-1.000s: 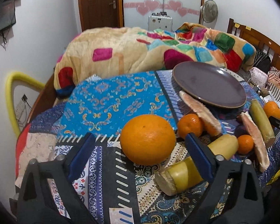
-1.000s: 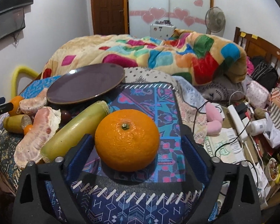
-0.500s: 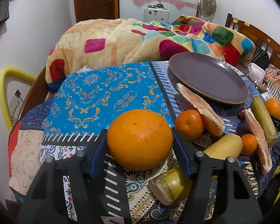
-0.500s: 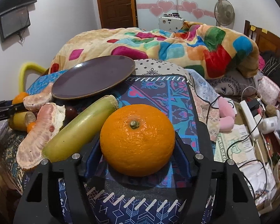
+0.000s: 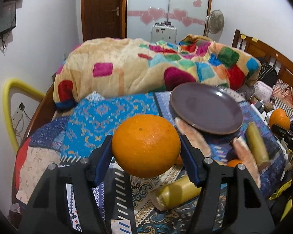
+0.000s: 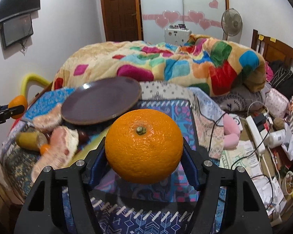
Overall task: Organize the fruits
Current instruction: 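Grasp a large orange with the left gripper while the right gripper grasps another large orange, then carry both large oranges onto the dark plate and open both grippers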
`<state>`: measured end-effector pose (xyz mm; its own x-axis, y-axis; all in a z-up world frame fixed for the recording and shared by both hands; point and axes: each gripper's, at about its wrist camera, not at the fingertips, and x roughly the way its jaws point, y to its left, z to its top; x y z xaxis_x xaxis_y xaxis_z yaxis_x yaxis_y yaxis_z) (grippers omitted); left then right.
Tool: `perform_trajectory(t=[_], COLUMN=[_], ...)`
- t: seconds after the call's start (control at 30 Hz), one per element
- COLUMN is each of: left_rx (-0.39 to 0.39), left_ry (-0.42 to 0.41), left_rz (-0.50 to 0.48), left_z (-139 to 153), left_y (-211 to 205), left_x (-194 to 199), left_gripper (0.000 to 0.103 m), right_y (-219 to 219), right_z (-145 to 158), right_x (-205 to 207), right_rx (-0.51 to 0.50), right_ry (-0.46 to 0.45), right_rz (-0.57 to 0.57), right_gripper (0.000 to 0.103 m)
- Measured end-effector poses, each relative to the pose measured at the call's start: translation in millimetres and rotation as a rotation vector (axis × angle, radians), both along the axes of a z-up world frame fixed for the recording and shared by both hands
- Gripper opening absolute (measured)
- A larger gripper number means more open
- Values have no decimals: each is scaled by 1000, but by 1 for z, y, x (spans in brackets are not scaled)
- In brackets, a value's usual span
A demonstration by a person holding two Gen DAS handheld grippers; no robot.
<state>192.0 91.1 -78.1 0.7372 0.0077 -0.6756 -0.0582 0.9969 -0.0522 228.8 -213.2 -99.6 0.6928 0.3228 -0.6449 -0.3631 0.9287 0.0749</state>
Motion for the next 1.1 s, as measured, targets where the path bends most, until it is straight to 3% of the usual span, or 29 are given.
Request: perform_trajectory(t=[0.33, 0.67, 1.1], left_rx=[26, 42, 63], left_ry=[-92, -103, -75], left_rz=[-29, -57, -84], left_z=[34, 39, 34], left_y=[-17, -37, -59], left_x=[6, 35, 87], left_gripper=[66, 66, 66], right_y=[7, 20, 49], right_z=[35, 48, 43], right_x=[2, 20, 63], right_rx=[38, 70, 32], right_ry=[-104, -138, -122], right_rz=[9, 22, 43], right_gripper=[65, 65, 65])
